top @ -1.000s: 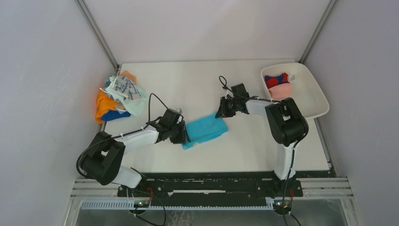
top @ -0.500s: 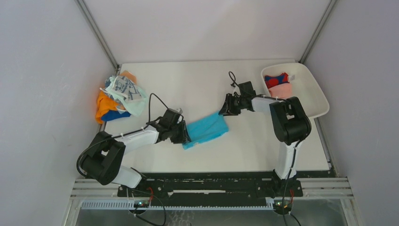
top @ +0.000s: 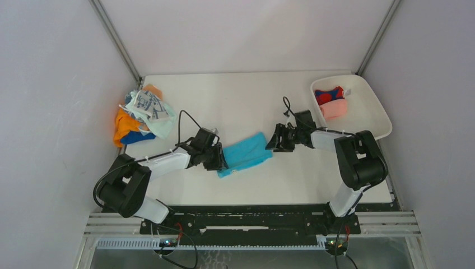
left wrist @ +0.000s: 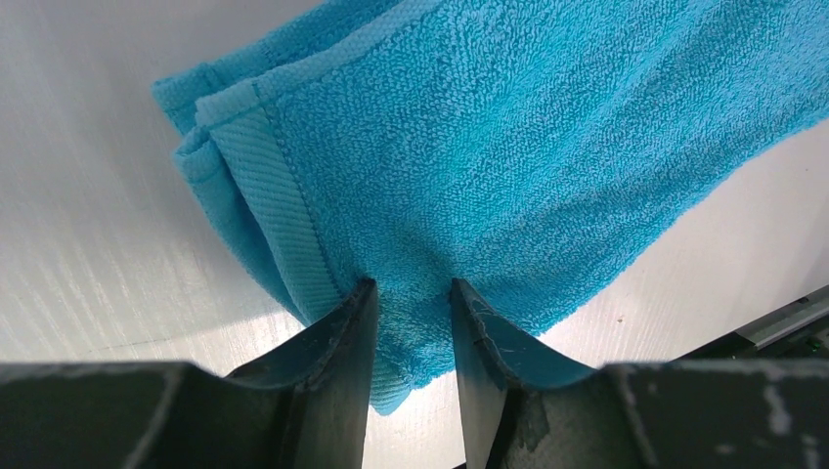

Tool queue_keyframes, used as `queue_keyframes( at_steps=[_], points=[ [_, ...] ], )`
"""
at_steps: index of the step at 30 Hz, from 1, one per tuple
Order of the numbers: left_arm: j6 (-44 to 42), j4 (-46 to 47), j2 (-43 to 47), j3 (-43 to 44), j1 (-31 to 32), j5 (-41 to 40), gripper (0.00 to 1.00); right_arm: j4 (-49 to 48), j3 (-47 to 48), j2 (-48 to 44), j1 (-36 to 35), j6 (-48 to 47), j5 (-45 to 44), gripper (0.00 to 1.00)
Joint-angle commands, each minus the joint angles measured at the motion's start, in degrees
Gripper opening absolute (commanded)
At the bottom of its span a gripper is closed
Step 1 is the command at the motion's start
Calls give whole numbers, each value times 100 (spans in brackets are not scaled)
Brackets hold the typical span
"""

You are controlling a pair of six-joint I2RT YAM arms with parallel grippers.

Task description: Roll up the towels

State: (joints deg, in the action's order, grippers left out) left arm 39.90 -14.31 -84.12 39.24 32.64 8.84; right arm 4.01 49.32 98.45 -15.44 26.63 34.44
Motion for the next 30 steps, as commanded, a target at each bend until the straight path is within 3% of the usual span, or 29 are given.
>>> queue_keyframes(
  at_steps=[1,7,12,15,24,30],
  points=[
    [-170,-386,-271,-92,14,-97,40,-381,-372,-203,6,152,439,53],
    [-171,-375,-265,-110,14,-96,40,-541,-598,-116,-14,196,638,46],
    [-199,-468,-211,-134,14,-174,40,-421,-590,-57,218,187,447,13],
    [-235,-551,-165,-162,14,-273,40,-245,-599,-133,480,134,246,0],
    [-378,-717,-265,-100,14,-450,41,-30,-594,-64,574,133,-239,1],
    [-234,-609,-157,191,14,-234,41,-258,-596,-382,504,253,23,25]
  ],
)
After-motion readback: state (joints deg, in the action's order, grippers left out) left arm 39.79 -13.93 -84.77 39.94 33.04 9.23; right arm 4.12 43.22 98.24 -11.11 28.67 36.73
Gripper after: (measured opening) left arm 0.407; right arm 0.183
